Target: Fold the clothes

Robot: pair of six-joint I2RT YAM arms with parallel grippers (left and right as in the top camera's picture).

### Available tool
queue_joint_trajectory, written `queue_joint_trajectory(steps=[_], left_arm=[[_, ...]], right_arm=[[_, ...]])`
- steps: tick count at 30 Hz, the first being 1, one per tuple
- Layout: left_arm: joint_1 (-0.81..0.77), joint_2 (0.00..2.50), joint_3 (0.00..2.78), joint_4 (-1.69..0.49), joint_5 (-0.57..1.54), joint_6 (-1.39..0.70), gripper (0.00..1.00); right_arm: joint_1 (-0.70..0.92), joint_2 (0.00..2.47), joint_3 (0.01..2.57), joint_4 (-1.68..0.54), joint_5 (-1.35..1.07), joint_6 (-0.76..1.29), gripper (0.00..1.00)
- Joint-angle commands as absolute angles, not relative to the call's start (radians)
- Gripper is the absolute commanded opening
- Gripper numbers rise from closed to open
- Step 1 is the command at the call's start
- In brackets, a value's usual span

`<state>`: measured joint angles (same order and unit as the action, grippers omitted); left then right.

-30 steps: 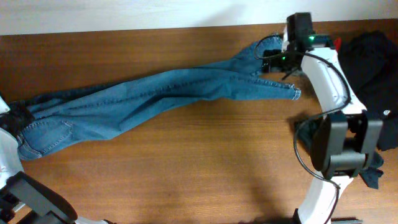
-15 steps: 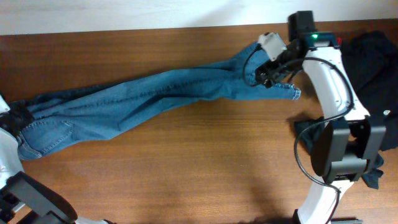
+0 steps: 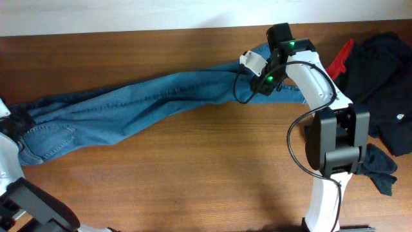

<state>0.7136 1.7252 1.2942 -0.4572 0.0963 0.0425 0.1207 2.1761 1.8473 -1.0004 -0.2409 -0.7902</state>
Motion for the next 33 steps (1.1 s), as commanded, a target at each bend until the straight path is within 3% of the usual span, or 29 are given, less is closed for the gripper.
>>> queue_joint_trajectory(steps=[1,4,7,9,15,18,20,21,28,33], left_arm=[[0.713,1.718,1.316,-0.458,0.079,0.062,0.16],[0.713,1.718,1.316,-0.457,0.079,0.062,0.16],[0.713,1.718,1.316,-0.457,0.079,0.062,0.16],[0.713,1.718,1.316,-0.458,0.079,0.062,0.17],[0.713,1.718,1.316,-0.458,0.079,0.062,0.17],[0.713,1.718,1.316,-0.458,0.08,0.062,0.17],[0.713,1.718,1.316,-0.46,0.081,0.062,0.17],[0.713,1.718,1.316,-0.46,0.081,0.062,0.17],[0.714,1.718,1.316,-0.461,0.081,0.062,0.17],[0.713,1.718,1.316,-0.462,0.081,0.066,0.17]], right_arm=[[0.12,2.179,1.845,-0.997,-0.2,-0.804,0.11],[0.117,2.179,1.845,-0.998,-0.164,-0.804,0.54],[0.117,2.181,1.845,-0.973,-0.165,-0.804,0.75],[0.117,2.182,1.845,-0.951,-0.165,-0.803,0.82],[0.117,2.213,1.845,-0.892,-0.172,-0.777,0.88],[0.118,2.225,1.845,-0.902,-0.173,-0.748,0.73],[0.12,2.222,1.845,-0.955,-0.184,-0.743,0.23],[0.12,2.217,1.845,-0.976,-0.183,-0.736,0.07],[0.109,2.065,1.97,-1.184,-0.116,-0.671,0.04],[0.109,2.0,2.091,-1.289,-0.089,-0.77,0.04]])
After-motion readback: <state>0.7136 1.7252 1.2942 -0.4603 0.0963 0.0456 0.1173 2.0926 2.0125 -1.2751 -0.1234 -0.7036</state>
